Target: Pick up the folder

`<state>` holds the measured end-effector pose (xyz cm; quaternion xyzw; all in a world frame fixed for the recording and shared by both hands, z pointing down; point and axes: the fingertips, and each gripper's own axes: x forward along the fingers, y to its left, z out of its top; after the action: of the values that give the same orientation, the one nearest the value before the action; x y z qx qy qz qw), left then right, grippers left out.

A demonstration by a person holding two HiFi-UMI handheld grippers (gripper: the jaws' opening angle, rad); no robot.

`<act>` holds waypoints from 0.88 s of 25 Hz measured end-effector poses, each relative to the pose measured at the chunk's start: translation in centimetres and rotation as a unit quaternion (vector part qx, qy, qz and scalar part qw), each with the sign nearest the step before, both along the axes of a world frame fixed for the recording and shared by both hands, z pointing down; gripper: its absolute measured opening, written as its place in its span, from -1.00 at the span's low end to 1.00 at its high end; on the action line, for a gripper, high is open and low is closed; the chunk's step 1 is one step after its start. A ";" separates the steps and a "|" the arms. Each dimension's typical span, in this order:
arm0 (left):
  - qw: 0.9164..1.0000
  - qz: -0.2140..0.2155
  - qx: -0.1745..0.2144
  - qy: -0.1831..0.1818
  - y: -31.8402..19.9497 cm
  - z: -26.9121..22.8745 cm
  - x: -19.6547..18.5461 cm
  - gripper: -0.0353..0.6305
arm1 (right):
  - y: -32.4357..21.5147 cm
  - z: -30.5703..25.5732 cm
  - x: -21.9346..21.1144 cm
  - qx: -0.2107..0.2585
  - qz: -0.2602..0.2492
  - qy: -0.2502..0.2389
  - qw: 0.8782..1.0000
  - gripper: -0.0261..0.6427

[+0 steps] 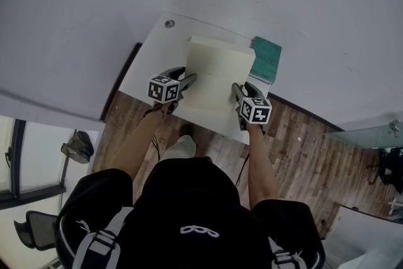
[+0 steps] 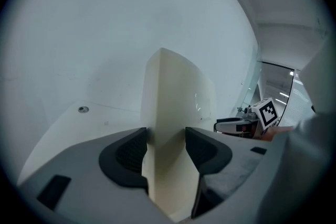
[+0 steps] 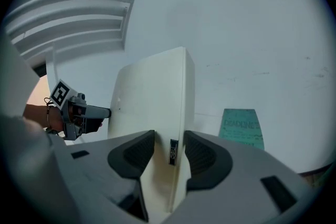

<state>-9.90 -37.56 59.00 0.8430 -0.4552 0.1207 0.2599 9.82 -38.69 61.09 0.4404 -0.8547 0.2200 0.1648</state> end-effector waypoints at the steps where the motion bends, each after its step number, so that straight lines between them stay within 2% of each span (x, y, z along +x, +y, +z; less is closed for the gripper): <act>1: 1.000 -0.002 0.009 -0.001 0.1 -0.8 0.0 -0.20 | 0.0 -0.8 0.0 0.009 -0.001 -0.001 1.000 -0.33; 10: 0.997 -0.017 0.070 0.005 1.4 -6.3 0.1 -0.20 | 0.7 -7.4 0.1 0.083 -0.013 0.009 0.996 -0.34; 22: 0.996 -0.023 0.086 0.006 4.1 -8.1 0.1 -0.20 | 3.4 -9.6 0.1 0.105 -0.015 0.008 0.994 -0.35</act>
<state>-9.84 -33.49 50.88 0.8525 -0.4813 0.0695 0.1917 9.91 -35.34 51.49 0.4443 -0.8782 0.1229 0.1274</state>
